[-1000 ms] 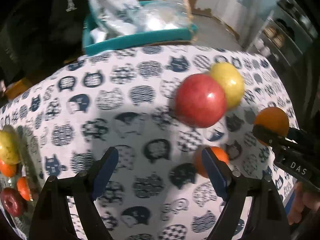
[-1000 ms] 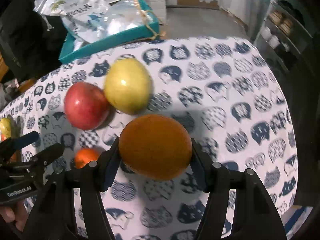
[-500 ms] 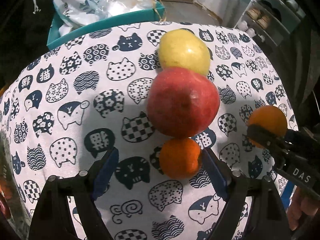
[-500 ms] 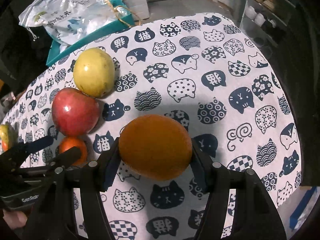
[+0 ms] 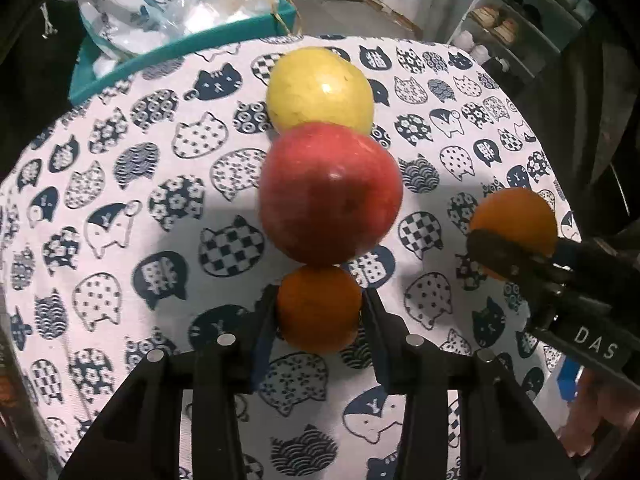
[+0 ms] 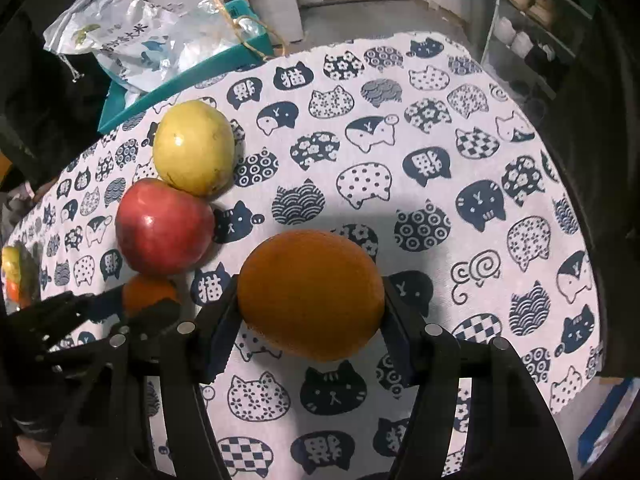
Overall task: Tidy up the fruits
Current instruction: 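Grasp the small orange with the left tool while the right tool grasps the medium orange, then carry the small orange with the left tool while the right tool carries the orange over the bowl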
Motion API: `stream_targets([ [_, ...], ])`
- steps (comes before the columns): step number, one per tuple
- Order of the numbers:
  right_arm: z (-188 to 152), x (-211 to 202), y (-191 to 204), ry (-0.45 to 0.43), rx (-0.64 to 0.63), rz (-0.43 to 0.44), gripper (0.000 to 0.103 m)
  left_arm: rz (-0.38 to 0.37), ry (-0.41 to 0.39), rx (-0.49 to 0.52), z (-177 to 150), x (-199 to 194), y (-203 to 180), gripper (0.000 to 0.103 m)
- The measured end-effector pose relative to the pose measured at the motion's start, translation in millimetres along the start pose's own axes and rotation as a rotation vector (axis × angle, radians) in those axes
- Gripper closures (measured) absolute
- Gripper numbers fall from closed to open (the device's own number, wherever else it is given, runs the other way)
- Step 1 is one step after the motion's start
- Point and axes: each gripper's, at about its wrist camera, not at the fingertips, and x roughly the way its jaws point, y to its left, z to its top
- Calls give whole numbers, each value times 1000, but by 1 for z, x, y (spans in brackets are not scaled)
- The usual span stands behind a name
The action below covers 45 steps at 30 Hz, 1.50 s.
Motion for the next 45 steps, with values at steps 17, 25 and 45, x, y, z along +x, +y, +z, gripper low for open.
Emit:
stream_targets([
  [17,3,-55,36,-106,-136,-78,39,89,-152,-44,-4,-75,28,61],
  [25,3,-90,58,-173,-176,-61,39,102,-229,-75,-14,-119,40,61],
  [45,-7,-160,127,-304,-302,41,39,149,-399,-115,-46,-220,69,61],
])
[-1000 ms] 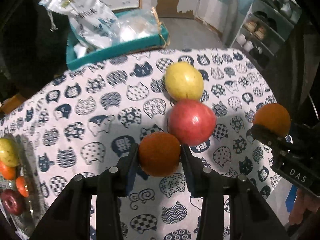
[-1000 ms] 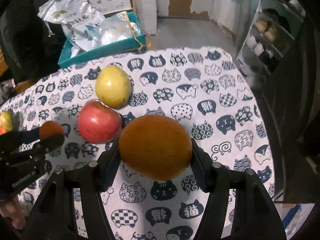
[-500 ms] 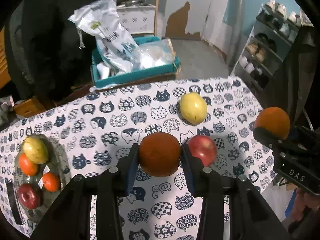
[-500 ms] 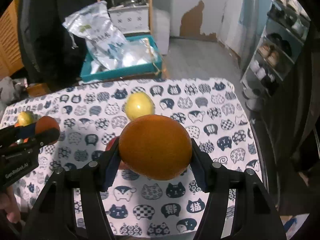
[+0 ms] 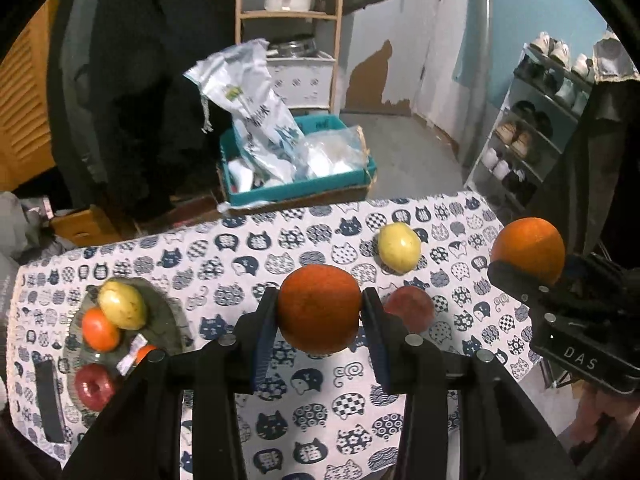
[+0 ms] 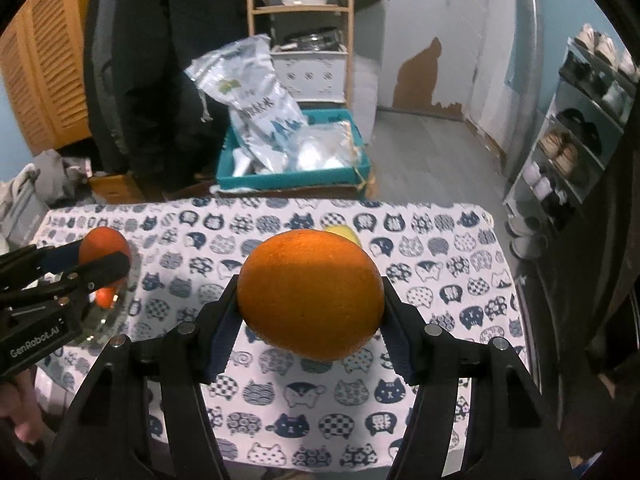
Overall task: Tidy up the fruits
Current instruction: 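Carry the small orange with the left tool while the right tool carries the orange over the bowl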
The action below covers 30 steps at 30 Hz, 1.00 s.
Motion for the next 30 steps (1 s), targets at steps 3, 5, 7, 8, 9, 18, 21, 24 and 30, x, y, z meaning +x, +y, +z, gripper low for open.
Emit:
stream_targets([
  [3,4,-7,10,-16,-13,14,39,11,-16,-11,0,-10,10,61],
  [5,7,-11,15,-26,-18,24,39,18,-28,-15,0,-17,16,61],
  [7,9,-14,22,-35,-24,35,39,28,-40,-21,-1,-23,22,61],
  [8,10,-14,24,-38,-27,39,39,33,-43,-23,-1,-25,25,61],
  [9,11,-15,28,-40,-32,44,39,38,-45,-27,-2,-27,28,61],
  [18,20,-15,66,-46,-78,91,39,71,-82,-64,-4,-46,56,61],
  [21,23,-14,78,-47,-93,107,39,74,-89,-77,-5,-51,65,61],
  [24,26,-11,90,-44,-101,124,39,91,-96,-85,-7,-55,72,61],
  [30,38,-3,119,-43,-120,163,39,118,-97,-121,-9,-58,93,61],
])
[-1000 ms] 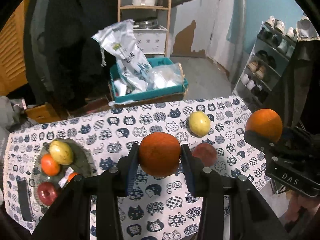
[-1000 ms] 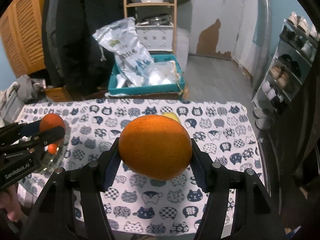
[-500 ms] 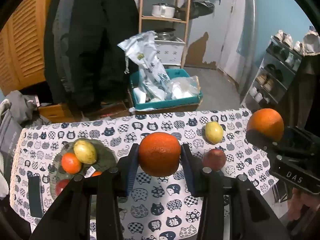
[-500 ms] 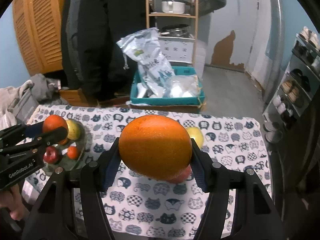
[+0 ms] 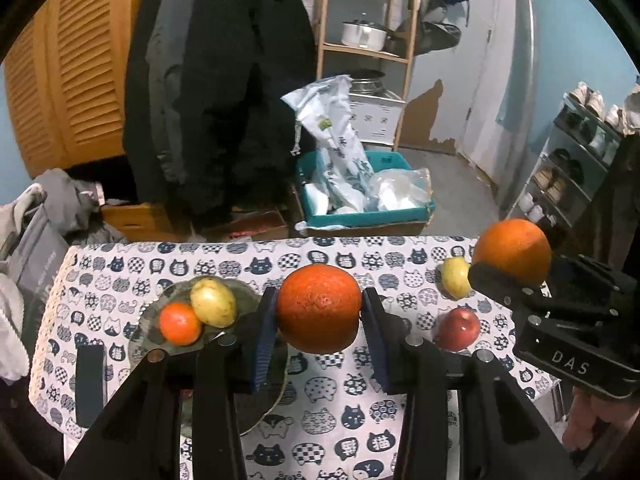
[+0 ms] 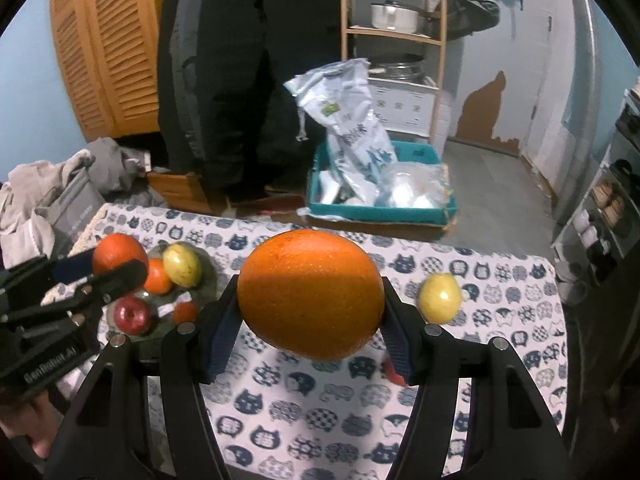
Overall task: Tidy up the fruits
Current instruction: 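Carry the small orange with the left tool while the right tool carries the orange over the bowl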
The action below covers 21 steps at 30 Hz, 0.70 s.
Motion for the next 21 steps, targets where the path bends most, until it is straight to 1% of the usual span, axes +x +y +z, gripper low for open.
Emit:
stream_targets([
  [8,16,22,40,7,-37,65,39,54,1,-36,-4,2,32,61],
  [17,21,59,81,58,-57,136,39,85,50,-116,-14,20,77,61],
  [21,18,79,94,92,-63,152,39,117,87,-143,-24,35,98,61],
])
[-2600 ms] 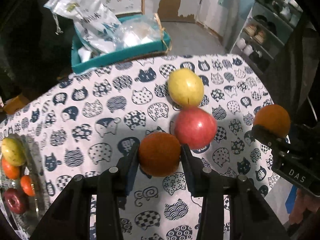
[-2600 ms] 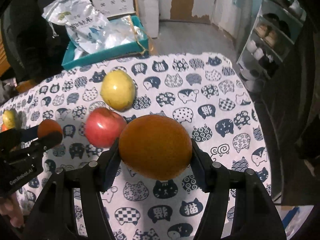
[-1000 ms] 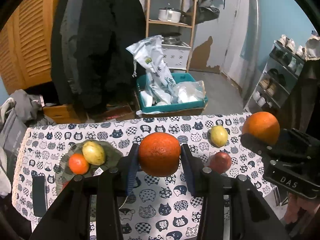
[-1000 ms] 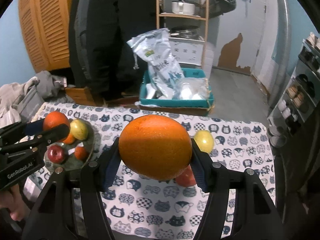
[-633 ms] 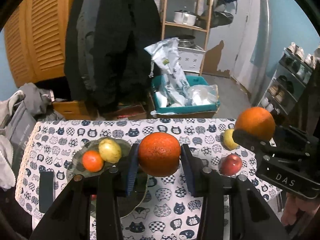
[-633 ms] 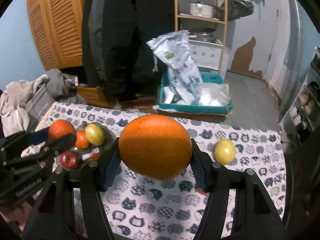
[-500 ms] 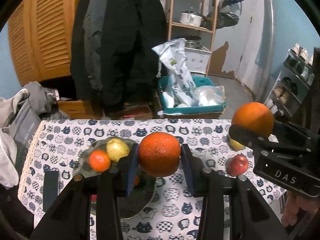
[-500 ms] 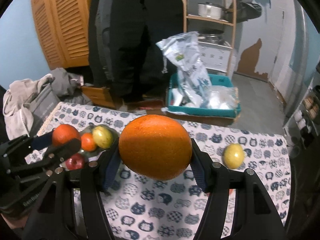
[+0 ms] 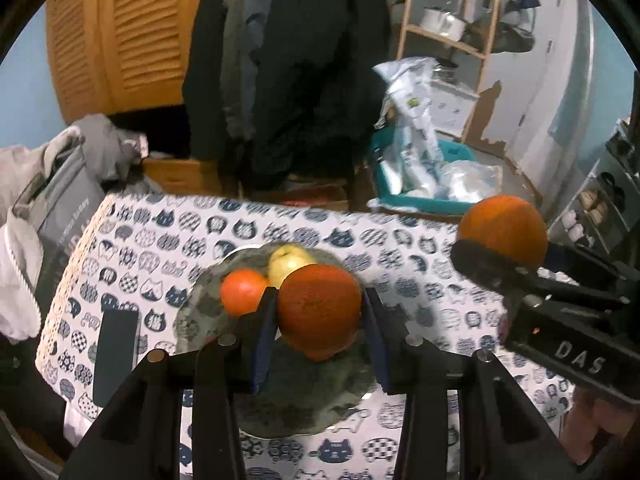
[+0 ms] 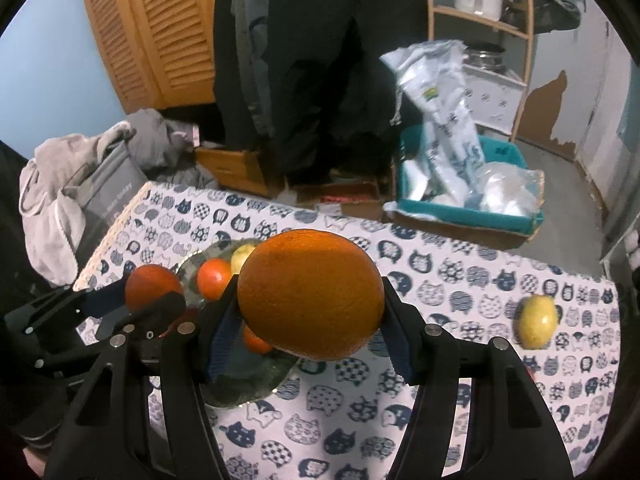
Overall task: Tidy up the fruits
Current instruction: 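Carry the small orange with the left tool while the right tool carries the orange over the bowl, then lower and release the small orange with the left tool while the right tool releases the orange into the bowl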
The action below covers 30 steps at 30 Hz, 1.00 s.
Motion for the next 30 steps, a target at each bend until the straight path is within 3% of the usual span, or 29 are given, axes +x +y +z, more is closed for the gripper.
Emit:
stream_targets([
  [13,-18,81,16,151,26,59,39,23,150,-72,-28,62,38,61],
  [25,-29,114,14,228,42,60,39,-4,244,-122,-43,96,51,60],
  [30,-27,121,15,239,44,70,39,0,221,-116,-40,91,54,45],
])
